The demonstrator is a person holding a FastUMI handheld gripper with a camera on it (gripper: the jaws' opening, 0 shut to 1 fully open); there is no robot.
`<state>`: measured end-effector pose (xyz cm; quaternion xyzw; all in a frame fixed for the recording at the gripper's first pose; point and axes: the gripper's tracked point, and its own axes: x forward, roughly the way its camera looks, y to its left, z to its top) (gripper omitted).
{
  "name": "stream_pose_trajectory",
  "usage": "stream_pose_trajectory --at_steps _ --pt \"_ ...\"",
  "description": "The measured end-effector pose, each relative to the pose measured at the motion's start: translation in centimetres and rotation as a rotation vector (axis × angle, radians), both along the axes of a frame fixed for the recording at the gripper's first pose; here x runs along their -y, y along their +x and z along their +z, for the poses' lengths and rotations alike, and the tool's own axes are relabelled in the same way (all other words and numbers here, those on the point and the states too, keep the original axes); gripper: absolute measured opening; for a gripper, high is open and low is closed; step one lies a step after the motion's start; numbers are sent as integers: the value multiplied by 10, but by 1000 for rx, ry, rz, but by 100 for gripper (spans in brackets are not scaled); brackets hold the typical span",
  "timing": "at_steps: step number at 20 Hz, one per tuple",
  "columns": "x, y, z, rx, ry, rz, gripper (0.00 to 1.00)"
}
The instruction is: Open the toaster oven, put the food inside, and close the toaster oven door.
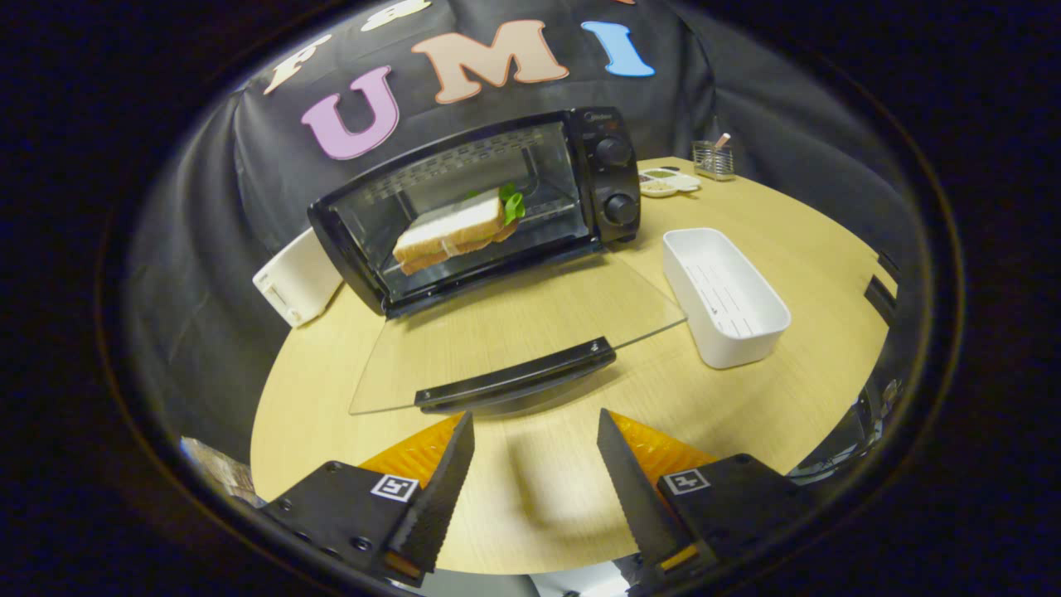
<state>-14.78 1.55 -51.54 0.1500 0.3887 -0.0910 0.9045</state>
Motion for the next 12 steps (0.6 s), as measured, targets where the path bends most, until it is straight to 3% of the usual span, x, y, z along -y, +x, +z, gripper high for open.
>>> stream_pose_trajectory --at_steps 12 --pt "-14 14 -15 -40 -57 93 91"
